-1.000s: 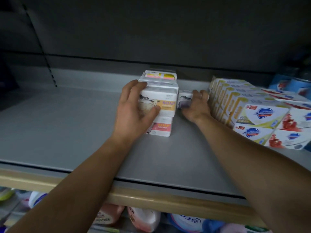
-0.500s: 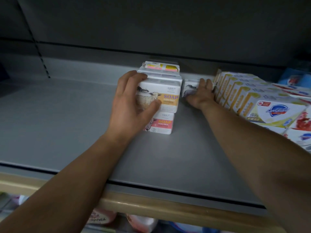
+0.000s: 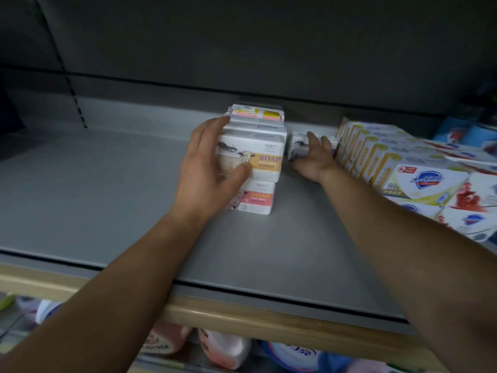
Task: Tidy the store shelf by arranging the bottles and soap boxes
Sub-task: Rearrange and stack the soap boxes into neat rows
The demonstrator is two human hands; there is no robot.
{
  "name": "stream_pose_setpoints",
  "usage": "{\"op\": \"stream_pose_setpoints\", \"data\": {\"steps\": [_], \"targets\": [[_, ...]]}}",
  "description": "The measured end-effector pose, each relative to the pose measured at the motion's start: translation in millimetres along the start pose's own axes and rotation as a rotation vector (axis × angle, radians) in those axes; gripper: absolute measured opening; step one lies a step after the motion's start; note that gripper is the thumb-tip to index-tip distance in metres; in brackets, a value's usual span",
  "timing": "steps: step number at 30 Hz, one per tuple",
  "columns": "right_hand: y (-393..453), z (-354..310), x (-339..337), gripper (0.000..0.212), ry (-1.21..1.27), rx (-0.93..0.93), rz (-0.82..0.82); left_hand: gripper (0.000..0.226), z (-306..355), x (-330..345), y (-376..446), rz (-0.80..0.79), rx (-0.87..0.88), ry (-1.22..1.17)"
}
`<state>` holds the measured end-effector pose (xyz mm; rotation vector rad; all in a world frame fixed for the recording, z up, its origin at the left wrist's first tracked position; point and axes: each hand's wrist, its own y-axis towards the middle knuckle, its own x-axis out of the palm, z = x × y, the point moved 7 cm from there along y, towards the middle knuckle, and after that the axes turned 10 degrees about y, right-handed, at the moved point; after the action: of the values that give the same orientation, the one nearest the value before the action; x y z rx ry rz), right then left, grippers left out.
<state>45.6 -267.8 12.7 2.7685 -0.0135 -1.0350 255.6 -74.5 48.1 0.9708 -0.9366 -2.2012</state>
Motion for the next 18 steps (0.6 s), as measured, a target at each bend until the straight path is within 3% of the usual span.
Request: {"op": "stream_pose_setpoints", "data": {"steps": [4,7,10,14,18], "targets": [[-53.8,-37.9,-26.1,0.042,0.331,-0.209,0.285,0.055,-14.3,-11.7,-0.7,0.052,-0.187,-0.083],[-109.4,-76.9,-32.1,0.035,0.483,-0.463,0.314,0.053,-14.7,-14.3,-3.0,0.054,-0.204,-0.075],[-148.2,-100.2,-19.8,0.044,0.235,-0.687,0.216,0.051,-15.4,-15.1,-5.3,0.03,-0.207,-0.088],[-166.2,-98.7,-16.0,0.049,-0.066,-0.715,0.311,0.05,-10.9,-20.4,-9.1,-0.004,-0.174,-0.034],[-178.0,-102.1,-20.2,0.046,-0.077,-0.721,0.365,0.05,4.2,-31.9,-7.7,0.014,-0.118,-0.038]]}}
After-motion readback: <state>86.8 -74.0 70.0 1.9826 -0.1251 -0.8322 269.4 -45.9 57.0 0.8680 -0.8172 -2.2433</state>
